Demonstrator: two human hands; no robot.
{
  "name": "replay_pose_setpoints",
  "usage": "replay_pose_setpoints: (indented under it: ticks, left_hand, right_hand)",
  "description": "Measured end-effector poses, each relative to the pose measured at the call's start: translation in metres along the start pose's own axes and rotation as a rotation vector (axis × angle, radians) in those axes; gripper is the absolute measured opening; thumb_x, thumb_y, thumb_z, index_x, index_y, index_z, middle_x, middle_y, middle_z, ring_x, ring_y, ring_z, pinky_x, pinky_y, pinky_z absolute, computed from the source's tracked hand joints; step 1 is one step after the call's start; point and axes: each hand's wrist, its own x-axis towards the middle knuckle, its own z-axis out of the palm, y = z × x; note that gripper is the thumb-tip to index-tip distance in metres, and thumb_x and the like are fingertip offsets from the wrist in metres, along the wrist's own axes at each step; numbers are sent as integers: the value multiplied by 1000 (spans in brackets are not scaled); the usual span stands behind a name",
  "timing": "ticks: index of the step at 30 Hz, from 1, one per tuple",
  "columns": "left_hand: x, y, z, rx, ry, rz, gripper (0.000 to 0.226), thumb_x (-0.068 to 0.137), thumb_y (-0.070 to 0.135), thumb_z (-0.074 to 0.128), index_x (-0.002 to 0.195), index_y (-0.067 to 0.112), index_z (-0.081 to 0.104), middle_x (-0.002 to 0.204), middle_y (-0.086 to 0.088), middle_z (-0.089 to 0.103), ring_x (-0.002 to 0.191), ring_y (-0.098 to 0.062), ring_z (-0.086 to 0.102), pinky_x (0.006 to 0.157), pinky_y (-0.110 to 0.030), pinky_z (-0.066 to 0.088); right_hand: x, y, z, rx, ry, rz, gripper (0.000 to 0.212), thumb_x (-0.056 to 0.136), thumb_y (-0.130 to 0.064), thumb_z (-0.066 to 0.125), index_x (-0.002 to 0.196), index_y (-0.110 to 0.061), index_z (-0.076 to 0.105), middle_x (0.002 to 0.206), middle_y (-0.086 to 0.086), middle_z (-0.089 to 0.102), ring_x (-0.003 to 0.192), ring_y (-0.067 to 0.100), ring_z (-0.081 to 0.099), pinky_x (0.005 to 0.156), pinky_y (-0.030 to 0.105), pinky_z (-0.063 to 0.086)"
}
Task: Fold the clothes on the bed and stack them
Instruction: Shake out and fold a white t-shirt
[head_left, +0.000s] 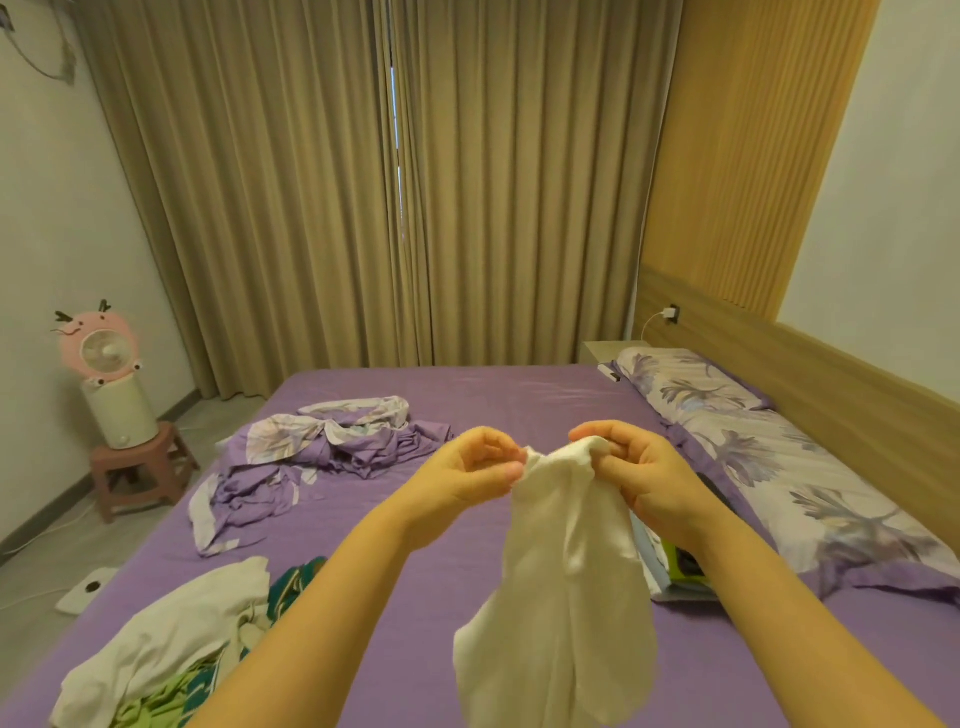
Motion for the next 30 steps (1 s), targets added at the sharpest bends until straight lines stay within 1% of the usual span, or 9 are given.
replay_pose_setpoints:
  ticks: [3,5,7,10,16,19,24,27,30]
  left_hand:
    - [-1,-20,15,19,-159,-100,53,84,35,68,133,27,50,136,5,54,124,-9,52,102,-37,45]
    - [-4,-31,22,-14,-204,-100,51,86,41,61,133,23,53,133,3,58,126,-14,51,106,-38,40]
    - [-6,-29,24,0,-187,-90,35,87,36,62,115,15,66,118,0,67,114,-14,60,102,-33,43]
    - [-7,-14,23,-44,-106,-44,6,79,25,68,77,21,72,82,4,68,79,-10,60,78,-23,47]
    - [-4,17,5,-206,42,29,15,78,18,65,88,7,69,74,-4,70,63,-13,64,60,-25,53]
    - [0,28,0,-198,73,32,17,77,19,64,89,7,69,76,-5,71,64,-14,65,59,-25,55]
    - [2,32,-8,-144,49,14,19,81,21,63,93,7,67,79,-4,70,70,-14,66,61,-26,55]
    - [-1,31,-8,-60,35,-13,15,85,21,62,92,9,68,81,-2,69,74,-14,66,64,-26,55]
    - [-3,27,-7,65,27,-32,15,86,19,65,95,8,71,86,-6,71,78,-16,67,73,-31,56]
  right_hand:
    - [1,-2,6,4,-25,-8,15,90,-6,57,102,-7,66,88,7,72,82,18,68,69,26,54]
    - [3,-7,6,-16,-56,-3,10,89,-7,58,94,-4,66,80,6,70,75,18,66,66,26,53]
    - [5,-13,3,-48,-86,19,10,88,-11,58,88,-5,66,74,3,68,70,15,63,62,25,51]
    - [7,-16,-7,-30,-151,92,28,86,-25,56,97,-2,67,85,9,67,78,20,62,69,29,52]
    - [4,-16,-33,-54,-193,198,31,89,-25,55,107,-2,66,100,8,69,97,21,64,93,38,49]
    - [9,-15,-36,-153,-124,264,31,86,-29,61,106,-4,67,103,4,69,106,18,61,94,38,49]
    - [16,-19,-29,-314,-68,372,20,97,-26,52,103,-11,64,102,10,69,93,23,69,72,36,57]
    - [23,-15,-16,-306,-41,358,22,102,-23,37,101,-7,53,99,15,71,86,25,71,80,42,53]
    - [35,-9,2,-155,29,271,25,103,-18,32,103,-6,53,100,8,72,87,21,71,85,41,45]
